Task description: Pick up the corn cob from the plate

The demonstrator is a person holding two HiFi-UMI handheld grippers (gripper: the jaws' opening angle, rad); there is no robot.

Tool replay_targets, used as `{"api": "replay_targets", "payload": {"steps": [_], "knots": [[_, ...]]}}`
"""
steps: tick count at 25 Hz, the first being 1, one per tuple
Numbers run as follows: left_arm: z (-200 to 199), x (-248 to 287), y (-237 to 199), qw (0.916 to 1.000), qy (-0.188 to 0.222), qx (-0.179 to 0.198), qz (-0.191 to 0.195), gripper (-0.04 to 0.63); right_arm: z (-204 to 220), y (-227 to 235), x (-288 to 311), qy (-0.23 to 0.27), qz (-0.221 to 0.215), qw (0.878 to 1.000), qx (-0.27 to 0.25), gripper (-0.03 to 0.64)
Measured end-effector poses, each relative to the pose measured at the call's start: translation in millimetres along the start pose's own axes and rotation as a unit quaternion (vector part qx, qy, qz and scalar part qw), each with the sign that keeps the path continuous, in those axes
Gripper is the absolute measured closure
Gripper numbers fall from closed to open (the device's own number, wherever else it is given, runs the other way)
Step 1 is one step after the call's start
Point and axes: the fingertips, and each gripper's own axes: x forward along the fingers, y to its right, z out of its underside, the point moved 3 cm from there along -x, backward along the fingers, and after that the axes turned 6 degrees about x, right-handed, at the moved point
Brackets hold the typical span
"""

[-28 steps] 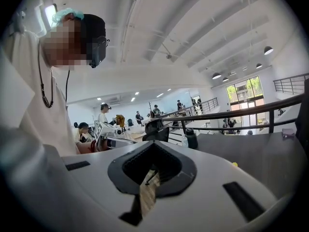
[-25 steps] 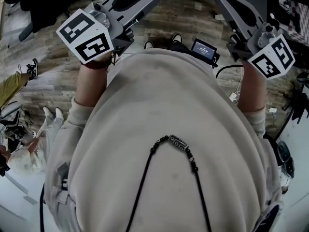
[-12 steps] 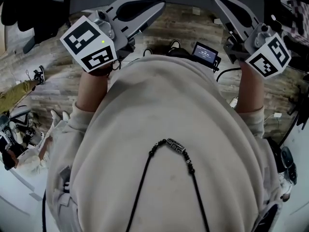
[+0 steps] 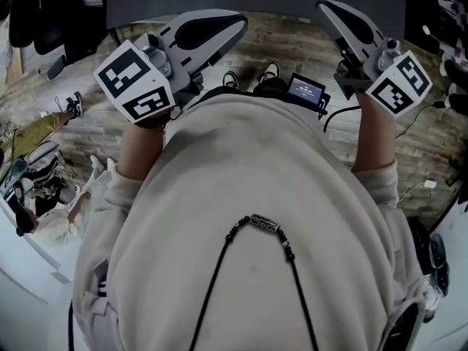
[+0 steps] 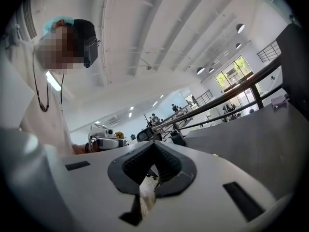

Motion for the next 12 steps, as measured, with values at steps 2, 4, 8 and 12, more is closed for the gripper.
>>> {"api": "replay_targets", "payload": {"steps": [2, 4, 8, 12], "knots": [[0.4, 2.7, 3.4, 0.9999, -0.011, 0.002, -0.009, 0.595, -3.1, 6.7, -7.7, 0.011, -0.004, 1.000, 0.001, 0.603], [3.2, 8.1, 7.6, 0.9997, -0.020, 0.003, -0.011, 0.595, -3.0, 13.9, -18.5, 0.022, -0.003, 1.000, 0.007, 0.603], [-13.4, 0.7, 11.0, 0.9996, -0.014, 0.023, -0.007, 0.594, -15.0, 0.6, -31.3, 0.042, 0.007, 0.999, -0.010, 0.603], [-47.5, -16.2, 13.5, 0.9988, 0.005, 0.046, 0.018, 0.594, -35.0, -26.7, -33.4, 0.062, 0.029, 0.997, -0.030, 0.603]]}}
